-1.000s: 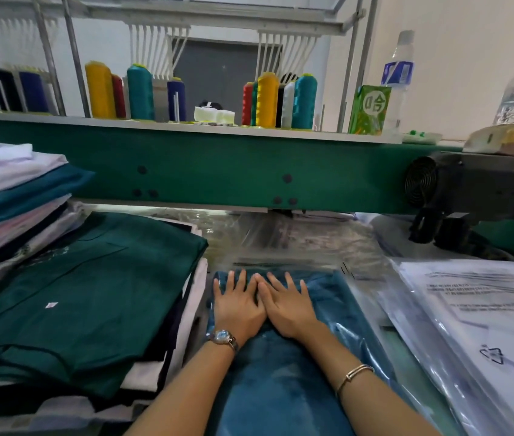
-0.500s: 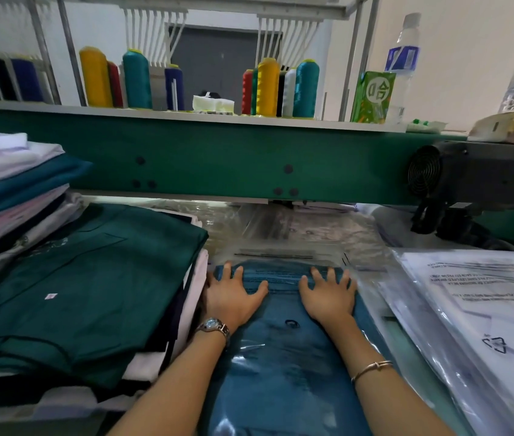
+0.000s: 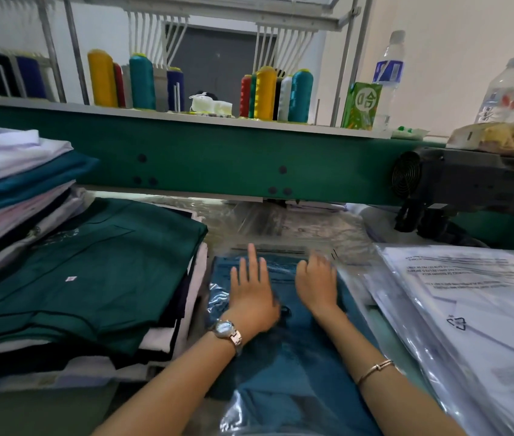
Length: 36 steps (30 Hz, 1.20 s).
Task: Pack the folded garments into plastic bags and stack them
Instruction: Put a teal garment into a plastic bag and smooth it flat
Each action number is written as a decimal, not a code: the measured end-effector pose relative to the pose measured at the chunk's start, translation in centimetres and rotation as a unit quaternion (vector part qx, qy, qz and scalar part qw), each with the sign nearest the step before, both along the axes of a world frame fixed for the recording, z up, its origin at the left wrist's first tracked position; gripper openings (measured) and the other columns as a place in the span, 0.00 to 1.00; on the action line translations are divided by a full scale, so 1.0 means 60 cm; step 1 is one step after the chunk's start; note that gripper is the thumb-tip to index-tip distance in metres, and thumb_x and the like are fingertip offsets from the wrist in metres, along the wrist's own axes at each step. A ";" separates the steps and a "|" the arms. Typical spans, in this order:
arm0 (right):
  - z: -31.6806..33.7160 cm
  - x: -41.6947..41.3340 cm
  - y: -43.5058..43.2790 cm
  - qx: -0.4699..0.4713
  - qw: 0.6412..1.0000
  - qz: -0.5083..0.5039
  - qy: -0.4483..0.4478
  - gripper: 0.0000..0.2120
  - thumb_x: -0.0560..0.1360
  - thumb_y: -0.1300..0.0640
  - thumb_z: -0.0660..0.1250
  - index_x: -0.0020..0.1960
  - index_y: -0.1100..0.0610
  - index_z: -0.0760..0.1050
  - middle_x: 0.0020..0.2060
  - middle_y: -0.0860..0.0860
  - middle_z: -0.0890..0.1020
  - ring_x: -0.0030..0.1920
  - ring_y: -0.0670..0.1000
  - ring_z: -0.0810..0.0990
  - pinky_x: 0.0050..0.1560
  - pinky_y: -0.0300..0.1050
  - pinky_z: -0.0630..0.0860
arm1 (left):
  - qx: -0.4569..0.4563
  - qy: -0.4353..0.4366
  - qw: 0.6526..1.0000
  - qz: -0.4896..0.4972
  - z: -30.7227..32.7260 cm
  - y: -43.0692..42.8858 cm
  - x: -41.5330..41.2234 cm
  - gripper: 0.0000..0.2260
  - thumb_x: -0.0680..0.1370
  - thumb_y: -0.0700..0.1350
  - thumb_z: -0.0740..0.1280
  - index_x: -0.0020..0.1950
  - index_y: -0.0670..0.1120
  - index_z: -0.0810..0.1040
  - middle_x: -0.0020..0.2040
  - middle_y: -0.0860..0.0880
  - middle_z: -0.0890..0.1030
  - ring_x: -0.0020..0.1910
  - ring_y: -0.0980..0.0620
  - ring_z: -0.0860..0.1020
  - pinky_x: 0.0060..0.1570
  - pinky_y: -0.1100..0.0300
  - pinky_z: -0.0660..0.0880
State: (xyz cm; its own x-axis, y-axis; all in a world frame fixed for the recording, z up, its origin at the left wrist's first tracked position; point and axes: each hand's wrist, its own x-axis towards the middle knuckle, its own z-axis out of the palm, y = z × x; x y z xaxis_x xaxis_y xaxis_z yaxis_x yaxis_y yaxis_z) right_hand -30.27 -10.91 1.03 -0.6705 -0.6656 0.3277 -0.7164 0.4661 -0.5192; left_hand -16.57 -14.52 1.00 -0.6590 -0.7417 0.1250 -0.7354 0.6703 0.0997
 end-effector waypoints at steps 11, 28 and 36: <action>-0.008 0.181 0.137 0.010 0.942 0.227 -0.247 0.25 0.83 0.42 0.44 0.77 0.49 0.58 0.75 0.49 0.62 0.77 0.51 0.55 0.76 0.49 0.50 | 0.030 -0.122 0.991 -0.053 -0.014 0.178 0.105 0.33 0.81 0.56 0.52 0.80 0.50 0.38 0.80 0.43 0.41 0.77 0.34 0.39 0.71 0.33 0.34; -0.059 0.087 0.299 0.237 0.968 -0.015 0.075 0.30 0.80 0.38 0.39 0.79 0.48 0.48 0.79 0.48 0.47 0.78 0.58 0.42 0.76 0.56 0.41 | 0.031 -0.008 0.999 -0.011 -0.036 0.174 0.180 0.42 0.66 0.81 0.43 0.77 0.64 0.56 0.80 0.44 0.54 0.78 0.37 0.53 0.74 0.43 0.50; -0.032 0.068 0.361 0.136 0.975 0.170 0.039 0.34 0.76 0.31 0.44 0.77 0.46 0.56 0.78 0.51 0.52 0.78 0.51 0.44 0.77 0.50 0.43 | -0.064 0.041 0.981 -0.179 -0.041 0.204 0.198 0.41 0.71 0.78 0.40 0.80 0.59 0.44 0.80 0.51 0.39 0.79 0.51 0.40 0.77 0.51 0.40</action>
State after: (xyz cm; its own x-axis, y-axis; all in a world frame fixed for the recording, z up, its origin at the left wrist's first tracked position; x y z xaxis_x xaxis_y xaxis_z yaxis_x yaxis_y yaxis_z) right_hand -26.17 10.78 -0.86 -0.3764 -0.9144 0.1491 -0.8860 0.3081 -0.3466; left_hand -4.67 -2.30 -1.45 -0.8581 -0.4388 0.2666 -0.4432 0.8952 0.0468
